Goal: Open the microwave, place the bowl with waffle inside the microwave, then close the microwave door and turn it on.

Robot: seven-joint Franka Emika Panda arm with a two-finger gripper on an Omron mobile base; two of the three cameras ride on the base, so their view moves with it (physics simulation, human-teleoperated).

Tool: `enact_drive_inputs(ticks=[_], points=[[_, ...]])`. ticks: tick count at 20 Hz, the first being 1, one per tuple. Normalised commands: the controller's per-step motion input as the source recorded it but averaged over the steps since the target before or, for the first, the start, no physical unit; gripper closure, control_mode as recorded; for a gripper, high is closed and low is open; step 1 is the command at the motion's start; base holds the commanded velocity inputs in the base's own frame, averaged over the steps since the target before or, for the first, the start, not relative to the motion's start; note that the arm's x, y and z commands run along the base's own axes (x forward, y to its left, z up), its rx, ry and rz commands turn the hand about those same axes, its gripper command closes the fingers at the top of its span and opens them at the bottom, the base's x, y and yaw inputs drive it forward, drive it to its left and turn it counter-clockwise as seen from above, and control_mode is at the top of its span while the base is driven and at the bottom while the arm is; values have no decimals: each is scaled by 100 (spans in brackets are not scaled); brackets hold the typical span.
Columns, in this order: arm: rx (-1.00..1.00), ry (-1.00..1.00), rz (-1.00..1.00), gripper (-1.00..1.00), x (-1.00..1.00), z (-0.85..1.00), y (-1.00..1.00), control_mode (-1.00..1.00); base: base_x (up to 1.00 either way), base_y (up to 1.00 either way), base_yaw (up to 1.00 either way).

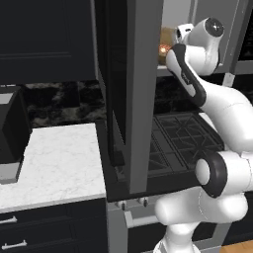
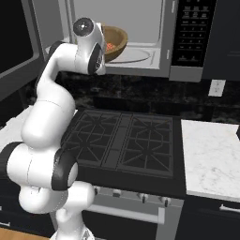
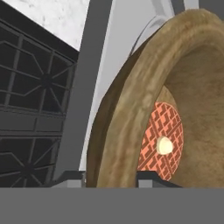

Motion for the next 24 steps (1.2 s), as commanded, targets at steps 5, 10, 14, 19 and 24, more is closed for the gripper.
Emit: enact_drive_inputs(ticks=[5,10,14,19,24], points=[[0,6,0,100,58,0,0,-100,0,0,0],[0,2,0,100,46,-1,0,-100,0,0,0],[0,0,0,100,33,-12,0,-100,0,0,0],[0,-1,0,100,12,-26,0,-100,0,0,0],[0,0,0,100,0,-7,0,-100,0,0,0]])
